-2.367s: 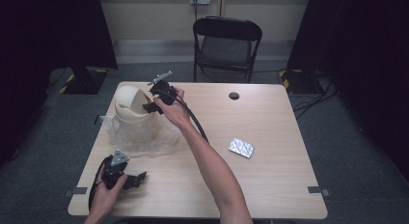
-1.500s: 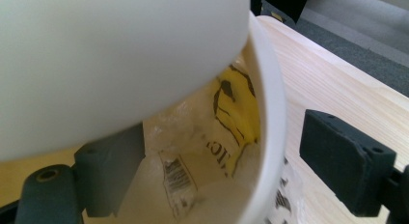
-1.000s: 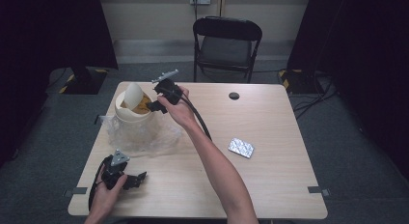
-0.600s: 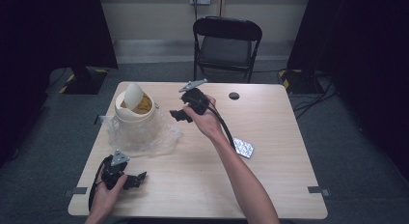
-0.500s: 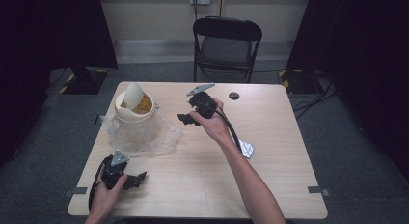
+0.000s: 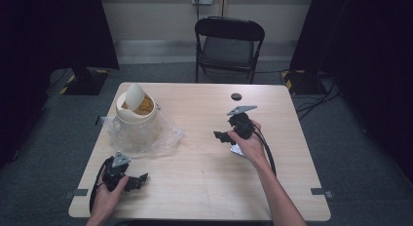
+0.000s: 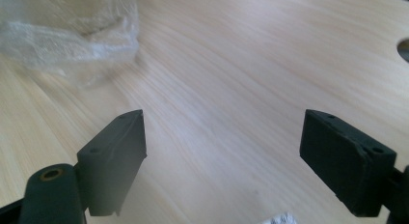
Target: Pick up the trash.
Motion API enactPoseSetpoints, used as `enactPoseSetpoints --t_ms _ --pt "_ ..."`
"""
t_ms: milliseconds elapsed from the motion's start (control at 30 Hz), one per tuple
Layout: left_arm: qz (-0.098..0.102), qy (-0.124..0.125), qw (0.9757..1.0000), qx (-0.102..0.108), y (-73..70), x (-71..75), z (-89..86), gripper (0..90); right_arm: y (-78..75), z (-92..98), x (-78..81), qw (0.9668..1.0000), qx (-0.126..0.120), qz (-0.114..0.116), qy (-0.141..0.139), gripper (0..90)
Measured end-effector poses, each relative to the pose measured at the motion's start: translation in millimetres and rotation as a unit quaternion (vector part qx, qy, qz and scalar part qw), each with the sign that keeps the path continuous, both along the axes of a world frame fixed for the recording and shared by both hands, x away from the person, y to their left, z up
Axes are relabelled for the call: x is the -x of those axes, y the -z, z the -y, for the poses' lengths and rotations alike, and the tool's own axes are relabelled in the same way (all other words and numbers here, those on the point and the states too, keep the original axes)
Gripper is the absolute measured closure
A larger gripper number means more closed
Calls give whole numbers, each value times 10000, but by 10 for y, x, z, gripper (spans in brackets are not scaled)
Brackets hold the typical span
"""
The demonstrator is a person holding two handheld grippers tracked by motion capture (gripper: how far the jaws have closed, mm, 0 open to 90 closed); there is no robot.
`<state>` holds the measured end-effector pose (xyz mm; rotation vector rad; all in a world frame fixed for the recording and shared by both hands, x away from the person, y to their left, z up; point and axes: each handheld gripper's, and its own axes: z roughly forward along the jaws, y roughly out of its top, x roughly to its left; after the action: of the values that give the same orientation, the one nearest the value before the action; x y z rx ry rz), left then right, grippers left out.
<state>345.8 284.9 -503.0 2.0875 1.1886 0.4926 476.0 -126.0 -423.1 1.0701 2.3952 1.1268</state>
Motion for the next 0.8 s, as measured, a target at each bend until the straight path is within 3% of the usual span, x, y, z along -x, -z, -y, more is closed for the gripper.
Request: enactPoseSetpoints --t_ms 467,800 --pt "-1 -2 10000 2 0 0 0 0 421 757 328 9969 -21 -194 763 157" --pt "1 1 10000 2 0 0 0 0 598 958 427 9963 1 -248 819 142"
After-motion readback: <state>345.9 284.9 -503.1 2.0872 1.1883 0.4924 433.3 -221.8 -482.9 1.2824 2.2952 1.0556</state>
